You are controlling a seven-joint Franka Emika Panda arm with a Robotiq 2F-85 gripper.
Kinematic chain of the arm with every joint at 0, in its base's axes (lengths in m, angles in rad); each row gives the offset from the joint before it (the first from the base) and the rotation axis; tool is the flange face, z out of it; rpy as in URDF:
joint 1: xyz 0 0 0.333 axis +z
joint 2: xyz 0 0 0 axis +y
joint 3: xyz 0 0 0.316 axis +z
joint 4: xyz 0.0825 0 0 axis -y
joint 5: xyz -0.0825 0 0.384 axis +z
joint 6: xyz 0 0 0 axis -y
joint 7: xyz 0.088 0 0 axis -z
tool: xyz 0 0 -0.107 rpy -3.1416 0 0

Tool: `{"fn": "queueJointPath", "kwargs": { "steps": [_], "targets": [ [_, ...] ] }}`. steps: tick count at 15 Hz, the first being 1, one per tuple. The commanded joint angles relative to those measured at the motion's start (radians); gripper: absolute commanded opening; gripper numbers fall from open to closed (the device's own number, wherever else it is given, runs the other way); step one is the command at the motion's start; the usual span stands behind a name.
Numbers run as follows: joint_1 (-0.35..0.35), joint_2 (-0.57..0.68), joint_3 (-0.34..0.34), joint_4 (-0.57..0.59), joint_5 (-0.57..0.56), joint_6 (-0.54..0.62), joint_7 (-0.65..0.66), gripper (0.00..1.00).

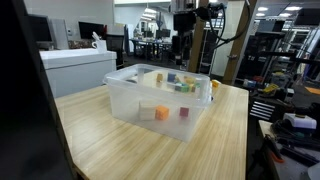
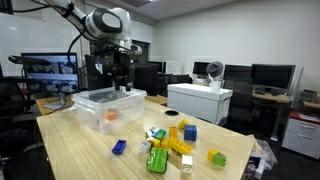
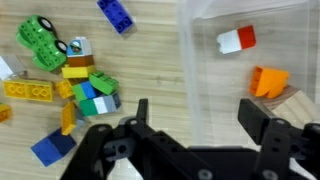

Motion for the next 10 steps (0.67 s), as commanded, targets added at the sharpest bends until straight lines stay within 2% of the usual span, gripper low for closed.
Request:
{"fn": "queueJointPath", "kwargs": {
  "steps": [1, 2, 4, 6, 9, 10],
  "targets": [
    [-0.082, -0.001, -0.071, 0.020, 0.044, -0.018, -0.153, 1.00],
    [-0.114, 0.002, -0.103, 0.015, 0.046, -0.016, -0.187, 1.00],
    [-0.135, -0.016, -0.123, -0.038, 0.042, -0.021, -0.262, 1.00],
    [-0.149, -0.028, -0.137, -0.089, 0.057, -0.033, -0.402, 1.00],
    [-0.152, -0.039, -0.142, -0.184, 0.028, 0.009, -0.583, 1.00],
    [-0.152, -0.036, -0.142, -0.235, 0.009, 0.026, -0.683, 1.00]
  ]
}}
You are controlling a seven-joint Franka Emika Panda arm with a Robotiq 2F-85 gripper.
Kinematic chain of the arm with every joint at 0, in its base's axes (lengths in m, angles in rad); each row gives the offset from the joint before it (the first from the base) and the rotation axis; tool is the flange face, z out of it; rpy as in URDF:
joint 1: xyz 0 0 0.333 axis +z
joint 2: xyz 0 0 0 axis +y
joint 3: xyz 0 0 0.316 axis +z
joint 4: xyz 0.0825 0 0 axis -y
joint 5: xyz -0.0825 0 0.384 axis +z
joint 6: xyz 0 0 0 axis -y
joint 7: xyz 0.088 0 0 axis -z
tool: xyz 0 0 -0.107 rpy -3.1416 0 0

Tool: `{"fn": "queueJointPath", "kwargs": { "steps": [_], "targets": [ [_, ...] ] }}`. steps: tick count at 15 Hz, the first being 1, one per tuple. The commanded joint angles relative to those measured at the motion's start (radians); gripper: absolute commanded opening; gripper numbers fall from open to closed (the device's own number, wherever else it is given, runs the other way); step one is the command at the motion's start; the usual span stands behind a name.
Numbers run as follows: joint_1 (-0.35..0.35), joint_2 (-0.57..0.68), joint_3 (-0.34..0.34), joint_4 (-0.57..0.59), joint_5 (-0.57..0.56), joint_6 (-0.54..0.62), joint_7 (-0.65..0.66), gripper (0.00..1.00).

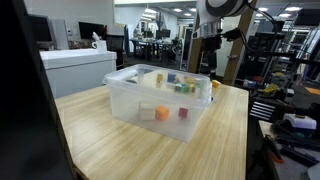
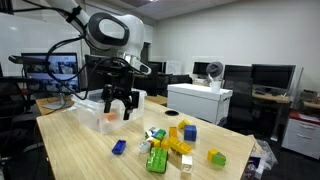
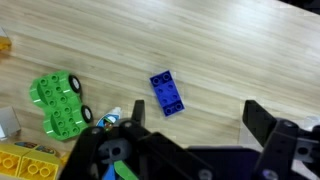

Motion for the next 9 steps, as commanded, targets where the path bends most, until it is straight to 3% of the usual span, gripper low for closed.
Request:
{"fn": "queueJointPath", "kwargs": {
  "steps": [1, 9],
  "targets": [
    [-0.006, -0.039, 0.004, -0.113, -0.053, 0.101, -0.130, 1.00],
    [-0.012, 0.032, 0.001, -0.277, -0.062, 0.503, -0.230, 1.00]
  ]
}}
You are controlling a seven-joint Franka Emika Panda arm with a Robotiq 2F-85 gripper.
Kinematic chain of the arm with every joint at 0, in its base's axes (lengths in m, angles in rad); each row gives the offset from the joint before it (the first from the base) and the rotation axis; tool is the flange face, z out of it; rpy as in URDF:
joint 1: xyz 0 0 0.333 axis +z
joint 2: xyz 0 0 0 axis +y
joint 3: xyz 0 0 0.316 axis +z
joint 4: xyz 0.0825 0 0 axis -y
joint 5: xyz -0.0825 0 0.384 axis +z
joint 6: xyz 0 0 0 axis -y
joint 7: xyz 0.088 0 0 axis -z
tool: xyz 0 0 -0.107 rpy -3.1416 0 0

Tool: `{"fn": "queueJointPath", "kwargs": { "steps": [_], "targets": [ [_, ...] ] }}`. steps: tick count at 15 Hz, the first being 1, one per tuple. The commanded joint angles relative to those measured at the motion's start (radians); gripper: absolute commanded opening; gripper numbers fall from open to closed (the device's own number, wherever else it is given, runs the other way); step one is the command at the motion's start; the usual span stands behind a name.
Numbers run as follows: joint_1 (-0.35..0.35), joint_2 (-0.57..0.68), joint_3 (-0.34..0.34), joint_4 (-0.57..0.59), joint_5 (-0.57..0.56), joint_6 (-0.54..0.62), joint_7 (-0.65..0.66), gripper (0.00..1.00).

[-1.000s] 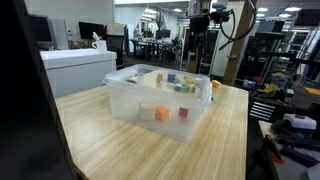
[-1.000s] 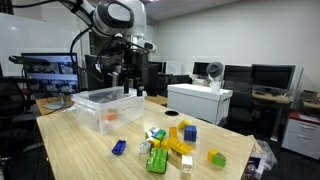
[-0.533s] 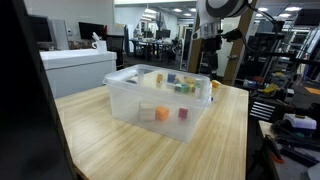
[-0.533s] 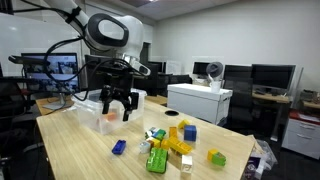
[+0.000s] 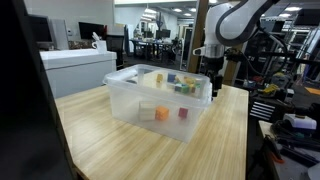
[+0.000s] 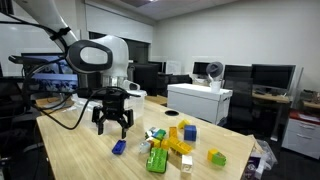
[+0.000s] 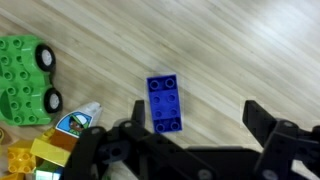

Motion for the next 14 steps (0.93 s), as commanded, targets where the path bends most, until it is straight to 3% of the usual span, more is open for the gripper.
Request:
{"fn": "queueJointPath", "kwargs": {
  "steps": [1, 7, 8, 9, 14],
  "targets": [
    [-0.014, 0.035, 0.002, -0.034, 0.017, 0.143, -0.063, 1.00],
    [-0.037, 0.161, 0.019, 0.017, 0.059, 0.248, -0.061, 1.00],
    [-0.043, 0.180, 0.022, 0.033, 0.068, 0.250, -0.054, 0.90],
    [-0.050, 0.201, 0.026, 0.052, 0.074, 0.256, -0.049, 0.73],
    [-0.063, 0.228, 0.039, 0.111, 0.068, 0.226, -0.020, 0.38]
  ]
}}
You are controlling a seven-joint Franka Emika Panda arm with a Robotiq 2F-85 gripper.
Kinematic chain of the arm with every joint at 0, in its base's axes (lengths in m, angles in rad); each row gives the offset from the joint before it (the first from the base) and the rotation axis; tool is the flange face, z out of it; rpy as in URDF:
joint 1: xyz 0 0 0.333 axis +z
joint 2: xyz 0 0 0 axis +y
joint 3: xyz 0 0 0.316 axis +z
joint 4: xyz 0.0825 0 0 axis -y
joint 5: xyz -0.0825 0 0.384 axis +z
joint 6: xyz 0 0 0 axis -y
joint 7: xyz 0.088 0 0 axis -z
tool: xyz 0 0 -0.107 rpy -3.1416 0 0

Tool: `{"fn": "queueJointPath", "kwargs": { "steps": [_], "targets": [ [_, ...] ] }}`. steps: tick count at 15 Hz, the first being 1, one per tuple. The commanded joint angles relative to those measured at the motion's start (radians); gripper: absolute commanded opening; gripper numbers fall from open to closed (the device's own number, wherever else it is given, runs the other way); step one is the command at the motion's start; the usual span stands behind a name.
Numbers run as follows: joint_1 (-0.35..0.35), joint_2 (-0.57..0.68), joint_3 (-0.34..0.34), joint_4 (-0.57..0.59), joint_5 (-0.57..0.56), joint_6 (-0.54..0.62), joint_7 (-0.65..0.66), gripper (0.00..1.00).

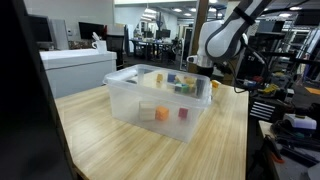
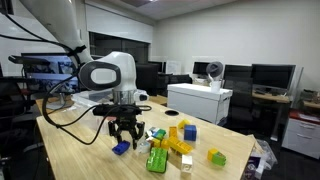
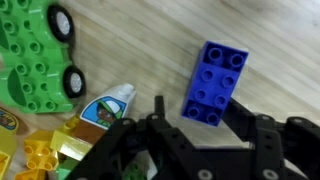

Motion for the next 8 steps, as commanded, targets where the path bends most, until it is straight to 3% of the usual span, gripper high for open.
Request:
{"fn": "queueJointPath", "kwargs": {
  "steps": [1, 5, 7, 8],
  "targets": [
    [-0.017, 0.024, 0.015, 0.036, -0.004, -0.012, 0.020, 0.31],
    [0.009, 0.010, -0.017, 0.036, -0.086, -0.017, 0.147, 0.02],
    [0.006, 0.017, -0.019, 0.035, -0.112, -0.007, 0.200, 0.00],
    [0.001, 0.023, -0.017, 0.033, -0.117, 0.014, 0.218, 0.33]
  ]
}}
